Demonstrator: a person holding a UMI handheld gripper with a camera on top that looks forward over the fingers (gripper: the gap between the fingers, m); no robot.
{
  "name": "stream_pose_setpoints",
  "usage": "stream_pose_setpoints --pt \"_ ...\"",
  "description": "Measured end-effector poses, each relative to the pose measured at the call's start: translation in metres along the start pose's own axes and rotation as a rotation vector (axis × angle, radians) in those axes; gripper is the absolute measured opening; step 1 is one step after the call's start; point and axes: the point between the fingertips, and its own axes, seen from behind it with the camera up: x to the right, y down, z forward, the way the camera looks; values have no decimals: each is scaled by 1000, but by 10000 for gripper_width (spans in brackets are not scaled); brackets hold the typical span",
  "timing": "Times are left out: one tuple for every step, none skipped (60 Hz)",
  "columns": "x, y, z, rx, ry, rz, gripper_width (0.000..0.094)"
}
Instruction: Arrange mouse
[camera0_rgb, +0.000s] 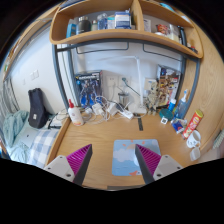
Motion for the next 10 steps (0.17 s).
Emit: stream_pose_setpoints --pt "-1 0 -1 5 -1 1 860" --pt "-2 -1 -1 8 -2 2 857" --pt "-3 -1 -2 9 -3 2 856" --pt "-6 -1 -4 7 -4 3 854" --pt "-7 0 -5 6 -6 3 854" --pt "-8 1 -5 5 -7 3 855" --pt "-9 2 -4 5 -9 2 854" --pt "-11 2 -4 5 -10 3 852" --pt "-11 3 -4 4 -11 3 853" --pt "-12 4 -4 2 -13 3 854"
